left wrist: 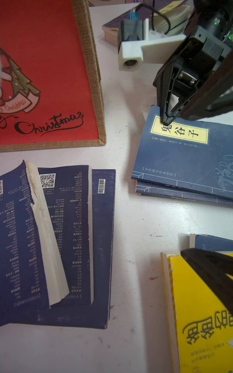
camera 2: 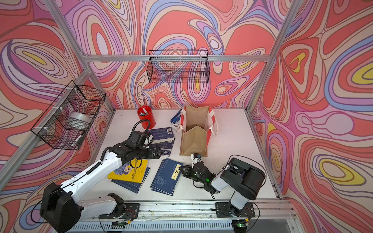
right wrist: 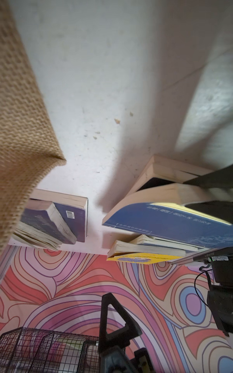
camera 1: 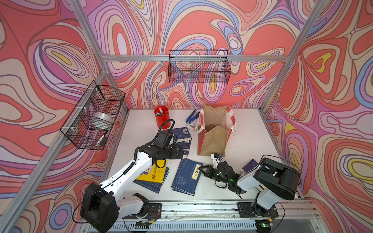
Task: Put the books into the canvas bag
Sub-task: Pick up the book from the book.
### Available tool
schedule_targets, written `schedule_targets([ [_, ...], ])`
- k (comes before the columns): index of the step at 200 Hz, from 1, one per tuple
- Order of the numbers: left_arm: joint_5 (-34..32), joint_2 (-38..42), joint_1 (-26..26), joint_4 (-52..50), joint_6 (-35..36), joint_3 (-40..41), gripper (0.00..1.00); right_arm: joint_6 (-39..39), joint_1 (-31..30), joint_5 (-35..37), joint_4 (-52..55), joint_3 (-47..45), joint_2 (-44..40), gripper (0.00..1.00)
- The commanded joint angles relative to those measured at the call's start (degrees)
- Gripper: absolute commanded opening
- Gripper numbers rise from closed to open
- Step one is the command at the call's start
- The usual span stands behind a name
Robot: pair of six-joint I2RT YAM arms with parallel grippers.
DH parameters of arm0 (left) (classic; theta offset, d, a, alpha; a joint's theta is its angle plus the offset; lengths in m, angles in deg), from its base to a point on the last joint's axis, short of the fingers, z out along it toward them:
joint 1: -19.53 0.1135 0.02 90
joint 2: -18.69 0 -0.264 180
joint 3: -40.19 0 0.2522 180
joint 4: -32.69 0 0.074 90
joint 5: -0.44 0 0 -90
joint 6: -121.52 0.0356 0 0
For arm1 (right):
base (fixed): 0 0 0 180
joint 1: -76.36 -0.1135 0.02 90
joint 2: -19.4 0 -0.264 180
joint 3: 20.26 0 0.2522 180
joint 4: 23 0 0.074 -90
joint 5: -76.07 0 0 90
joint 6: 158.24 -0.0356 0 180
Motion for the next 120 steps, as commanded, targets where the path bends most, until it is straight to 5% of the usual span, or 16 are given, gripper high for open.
schedule_targets([
  [1,-0.9,0.1,-0.3,0.1,0.0,0.4,1.00,4.7,0.1,-0.2,7.7,0.3,-5.3,0.00],
  [61,0.7,2.5,-0.3,3.0,-0.8,2.3,1.00,20.0,0.1,2.5,34.0,6.4,-26.1,0.00],
  [120,10.7,15.1,-0.5,22.6,-5.3,12.8,1.00,29.4,0.3,0.6,50.6,18.7,-38.0,0.00],
])
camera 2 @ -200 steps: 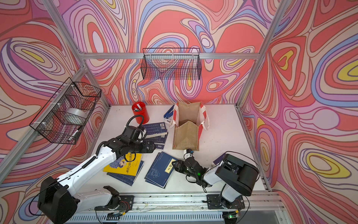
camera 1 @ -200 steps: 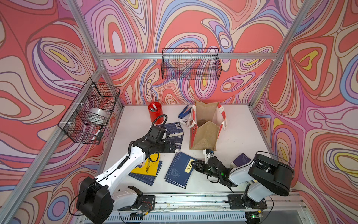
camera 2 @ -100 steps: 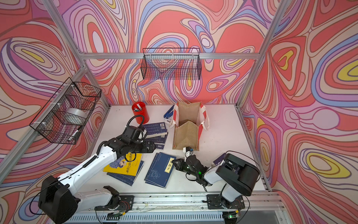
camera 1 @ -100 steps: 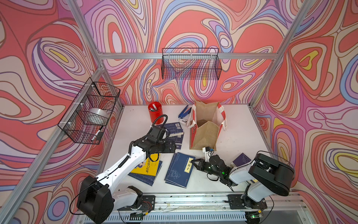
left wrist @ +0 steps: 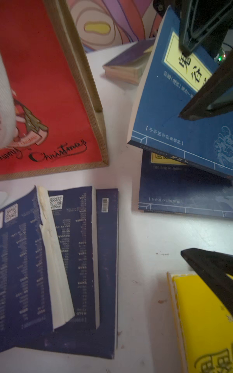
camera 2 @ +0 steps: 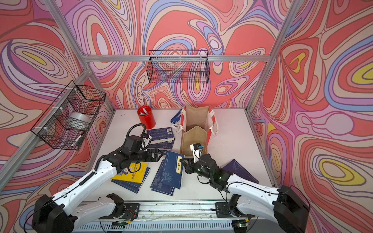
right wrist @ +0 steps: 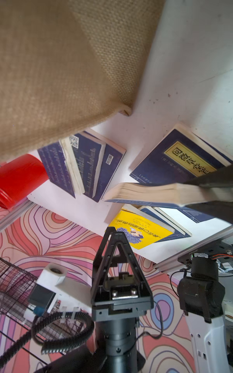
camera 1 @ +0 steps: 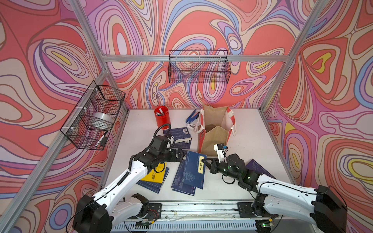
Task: Put the books into the canvas bag
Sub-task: Pick up the book from the book.
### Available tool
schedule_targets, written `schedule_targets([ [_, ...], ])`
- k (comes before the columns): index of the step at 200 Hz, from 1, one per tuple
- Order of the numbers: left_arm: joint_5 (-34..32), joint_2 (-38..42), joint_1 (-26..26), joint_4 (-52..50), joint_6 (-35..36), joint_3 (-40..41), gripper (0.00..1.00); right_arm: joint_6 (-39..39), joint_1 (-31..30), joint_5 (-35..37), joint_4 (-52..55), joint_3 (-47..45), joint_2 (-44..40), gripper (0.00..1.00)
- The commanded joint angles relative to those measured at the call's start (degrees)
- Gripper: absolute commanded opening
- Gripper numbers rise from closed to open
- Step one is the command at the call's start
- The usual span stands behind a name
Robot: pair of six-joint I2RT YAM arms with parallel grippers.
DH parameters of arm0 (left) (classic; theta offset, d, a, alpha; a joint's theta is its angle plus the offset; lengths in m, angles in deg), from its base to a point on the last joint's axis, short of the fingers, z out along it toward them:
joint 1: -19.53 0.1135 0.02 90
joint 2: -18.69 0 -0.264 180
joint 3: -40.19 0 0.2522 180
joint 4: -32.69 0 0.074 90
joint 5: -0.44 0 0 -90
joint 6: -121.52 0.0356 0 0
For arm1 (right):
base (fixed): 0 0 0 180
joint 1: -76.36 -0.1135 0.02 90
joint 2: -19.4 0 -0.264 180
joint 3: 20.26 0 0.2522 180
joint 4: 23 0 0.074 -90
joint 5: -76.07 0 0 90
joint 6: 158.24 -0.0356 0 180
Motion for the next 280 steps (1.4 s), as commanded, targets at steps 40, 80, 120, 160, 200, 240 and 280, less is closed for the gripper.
schedule_targets([
  [40,7.9,10.5,-0.4,12.7,-0.2,1.0,1.00,15.3,1.0,-6.8,20.4,18.5,-0.9,0.00],
  [80,14.0,5.4,-0.4,-8.3,14.5,-17.9,1.00,24.2,3.5,-16.8,29.8,26.3,0.8,0.00],
  [120,31.8,-5.6,-0.4,-24.6,27.9,-29.6,1.00,33.6,10.4,-31.8,32.3,30.0,2.5,0.00],
  [160,30.6,-9.4,-0.6,-32.2,36.8,-34.2,1.00,41.4,15.1,-45.8,39.9,36.5,8.2,0.00],
  [200,30.7,-11.5,-1.5,-33.4,37.4,-35.4,0.98,43.5,15.6,-51.8,40.6,38.0,10.6,0.00],
  [240,31.5,-14.2,-4.4,-35.5,38.7,-36.6,0.65,43.3,16.0,-53.0,39.5,38.5,11.1,0.00],
  [280,28.9,-17.8,-6.6,-37.8,39.8,-40.1,0.20,43.1,15.9,-53.3,38.8,38.6,11.2,0.00],
])
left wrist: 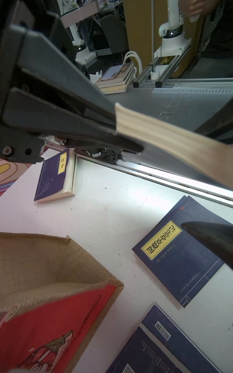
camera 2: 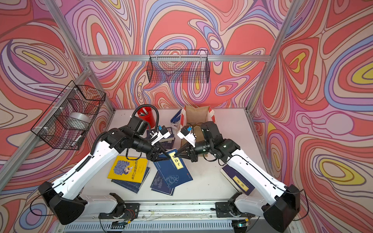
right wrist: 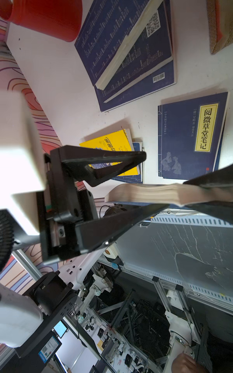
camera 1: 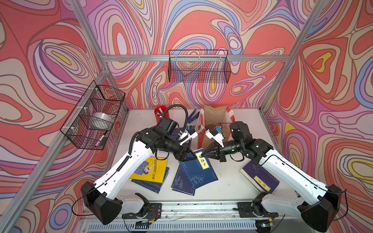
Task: Put the books into the canvas bag
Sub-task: Pick up the book from the book, then place the book in the canvas bag.
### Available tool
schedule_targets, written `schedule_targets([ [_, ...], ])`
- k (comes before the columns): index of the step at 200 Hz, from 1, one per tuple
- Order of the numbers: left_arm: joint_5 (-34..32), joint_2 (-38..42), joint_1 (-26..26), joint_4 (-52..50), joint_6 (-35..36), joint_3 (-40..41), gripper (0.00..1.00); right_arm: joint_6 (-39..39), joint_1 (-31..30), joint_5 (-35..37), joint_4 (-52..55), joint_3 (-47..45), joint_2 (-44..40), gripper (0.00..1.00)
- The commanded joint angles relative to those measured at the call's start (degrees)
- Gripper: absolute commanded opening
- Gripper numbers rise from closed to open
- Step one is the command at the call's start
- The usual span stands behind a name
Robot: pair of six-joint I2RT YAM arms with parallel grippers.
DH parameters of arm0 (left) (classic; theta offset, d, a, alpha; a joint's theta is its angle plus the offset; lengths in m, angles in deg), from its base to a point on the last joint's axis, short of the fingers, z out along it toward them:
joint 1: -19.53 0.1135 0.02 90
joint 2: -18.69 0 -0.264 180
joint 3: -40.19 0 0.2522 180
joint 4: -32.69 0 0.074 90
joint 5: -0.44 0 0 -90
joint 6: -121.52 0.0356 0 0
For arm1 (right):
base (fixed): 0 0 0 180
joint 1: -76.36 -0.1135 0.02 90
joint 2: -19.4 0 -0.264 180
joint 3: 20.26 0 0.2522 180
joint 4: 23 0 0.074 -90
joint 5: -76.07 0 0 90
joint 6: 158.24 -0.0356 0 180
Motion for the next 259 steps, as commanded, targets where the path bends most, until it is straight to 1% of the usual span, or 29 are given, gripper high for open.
schedule_targets([
  [1,-1.5,-1.2,-1.2,-3.4,2.8,-3.0,0.17,0.7,0.3,-2.5,-1.5,1.8,-0.3,0.00],
  [5,-2.4,-1.4,-1.4,-3.7,2.9,-3.4,0.02,0.5,0.3,-2.1,-1.7,1.7,-0.3,0.00],
  [6,-2.7,-1.4,-1.5,-3.7,2.9,-3.5,0.00,0.5,0.2,-1.9,-1.7,1.7,-0.3,0.00],
  [17,-5.1,-1.4,-1.9,-3.5,2.7,-4.3,0.00,-0.1,0.3,0.3,-2.2,1.4,-0.6,0.00],
  [26,-8.6,-1.4,-2.2,-3.7,2.7,-5.4,0.00,-1.4,0.5,3.1,-3.2,1.0,-1.2,0.00],
  [35,-11.8,-1.1,-2.3,-3.4,2.7,-6.5,0.00,-3.2,1.4,3.5,-5.2,0.2,-2.1,0.00],
  [38,-12.9,-0.9,-2.3,-3.3,2.7,-6.8,0.00,-3.9,1.7,3.8,-5.9,-0.1,-2.5,0.07],
  [45,-16.5,-0.3,-2.3,-2.7,2.9,-7.7,0.00,-6.2,2.4,6.1,-7.7,-0.4,-3.4,0.27],
  [48,-18.0,0.0,-2.3,-2.4,3.0,-8.1,0.00,-7.0,2.7,7.4,-8.4,-0.6,-3.9,0.34],
  [54,-20.5,0.7,-2.3,-1.8,3.6,-8.8,0.00,-8.6,3.5,9.5,-9.0,-0.6,-4.7,0.44],
  [59,-21.9,1.3,-2.4,-1.3,4.5,-9.4,0.00,-9.5,4.1,12.1,-8.6,-0.1,-5.3,0.56],
  [64,-22.9,2.0,-2.4,-0.7,5.5,-10.0,0.00,-10.5,4.7,14.4,-8.1,0.3,-5.9,0.65],
  [68,-23.5,2.6,-2.4,0.0,6.5,-10.4,0.00,-11.2,5.4,15.9,-7.5,0.8,-6.2,0.71],
  [72,-23.6,3.2,-2.4,0.7,7.6,-10.9,0.00,-12.0,6.1,18.7,-6.1,1.8,-6.4,0.74],
  [91,-22.6,5.2,-2.4,4.9,13.5,-12.9,0.00,-15.5,9.7,25.2,-0.3,5.8,-6.3,0.78],
  [104,-22.1,4.7,-2.4,6.6,16.8,-15.9,0.00,-18.3,12.2,30.5,3.9,8.4,-5.8,0.79],
  [136,-20.1,-2.4,-2.4,5.3,25.2,-28.4,0.00,-21.7,15.4,44.1,11.0,11.1,-6.4,0.81],
  [154,-18.7,-6.5,-2.4,7.9,29.3,-33.0,0.00,-22.4,15.9,53.3,14.9,12.0,-6.7,0.82],
  [169,-18.0,-9.7,-2.4,11.9,31.6,-35.1,0.00,-22.2,16.1,57.1,17.4,12.4,-5.8,0.82],
  [194,-17.3,-16.3,-2.5,15.1,34.0,-40.2,0.00,-23.1,18.2,58.3,18.1,11.7,-4.1,0.83],
  [220,-16.1,-21.0,-2.6,22.0,34.3,-39.8,0.00,-24.0,22.3,57.0,16.4,9.8,-4.1,0.83],
  [229,-16.3,-22.3,-2.7,24.9,34.3,-39.1,0.00,-24.0,24.3,55.1,15.4,8.9,-4.2,0.83],
  [232,-16.3,-22.7,-2.7,25.7,35.7,-39.0,0.00,-23.9,25.1,54.4,15.0,8.5,-4.2,0.83],
  [241,-16.2,-24.2,-2.7,27.5,36.0,-38.9,0.00,-24.3,27.3,52.0,14.0,7.5,-4.2,0.83],
  [259,-15.8,-26.6,-2.7,29.5,36.6,-38.5,0.00,-24.4,32.7,44.8,11.4,5.8,-3.3,0.83],
])
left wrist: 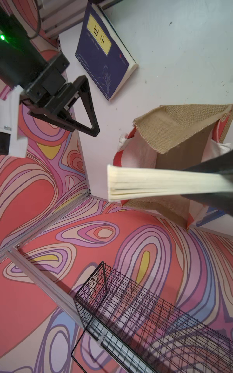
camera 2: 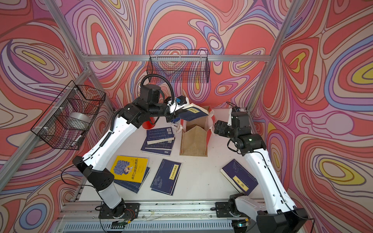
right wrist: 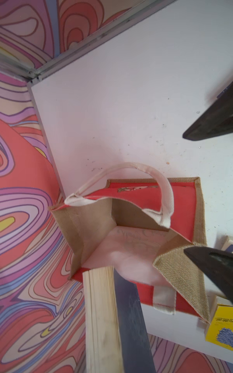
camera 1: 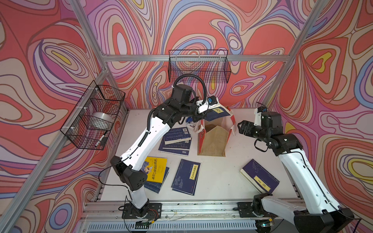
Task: Put the books into the canvas bag
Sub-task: Place the book in the canvas bag.
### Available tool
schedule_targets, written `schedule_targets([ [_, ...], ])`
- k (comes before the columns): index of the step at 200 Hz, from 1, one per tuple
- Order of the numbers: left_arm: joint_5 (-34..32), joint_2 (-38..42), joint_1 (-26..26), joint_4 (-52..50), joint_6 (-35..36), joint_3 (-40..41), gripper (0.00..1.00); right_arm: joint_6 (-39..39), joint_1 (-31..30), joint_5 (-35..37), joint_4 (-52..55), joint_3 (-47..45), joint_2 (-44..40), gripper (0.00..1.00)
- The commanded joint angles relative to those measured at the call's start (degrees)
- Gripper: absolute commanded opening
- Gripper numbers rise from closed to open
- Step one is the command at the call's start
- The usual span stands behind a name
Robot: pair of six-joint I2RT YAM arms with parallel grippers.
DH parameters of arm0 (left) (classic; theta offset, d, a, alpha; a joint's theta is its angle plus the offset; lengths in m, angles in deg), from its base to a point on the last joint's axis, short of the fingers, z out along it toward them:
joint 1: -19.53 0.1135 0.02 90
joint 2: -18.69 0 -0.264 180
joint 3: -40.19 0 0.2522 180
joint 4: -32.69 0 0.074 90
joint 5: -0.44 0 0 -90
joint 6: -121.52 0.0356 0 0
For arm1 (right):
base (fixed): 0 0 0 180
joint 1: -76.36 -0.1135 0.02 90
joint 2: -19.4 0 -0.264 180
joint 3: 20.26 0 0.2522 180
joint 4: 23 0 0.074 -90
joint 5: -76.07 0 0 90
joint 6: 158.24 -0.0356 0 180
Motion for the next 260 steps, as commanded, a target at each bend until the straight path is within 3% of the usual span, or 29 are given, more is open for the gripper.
schedule_targets([
  [1,2.1,-1.4,-0.3,8.9,3.3,0.3,0.00,-1.1,5.7,-8.1,-3.1,-2.6,0.8,0.83],
  [17,2.4,-3.3,-0.4,9.1,4.1,0.6,0.00,-1.1,8.9,-13.4,-5.2,-3.6,1.9,0.83],
  [50,0.7,-5.8,-1.5,6.2,7.8,1.1,0.00,1.0,10.1,-16.4,-6.5,-3.1,4.2,0.83],
  [140,-6.6,-11.0,-4.6,-7.4,13.2,-2.5,0.00,2.1,10.3,-17.2,-10.0,-3.8,8.0,0.83],
  [174,-12.9,-13.7,-4.9,-2.6,12.9,-2.3,0.00,2.4,10.3,-18.5,-10.8,-4.8,7.9,0.83],
  [225,-14.3,-19.7,-4.9,2.8,11.4,-5.5,0.00,3.1,10.3,-18.8,-10.5,-5.4,7.2,0.84],
  [260,-18.6,-22.7,-5.0,10.1,11.3,-4.3,0.00,3.3,10.3,-19.2,-10.9,-6.3,7.4,0.84],
])
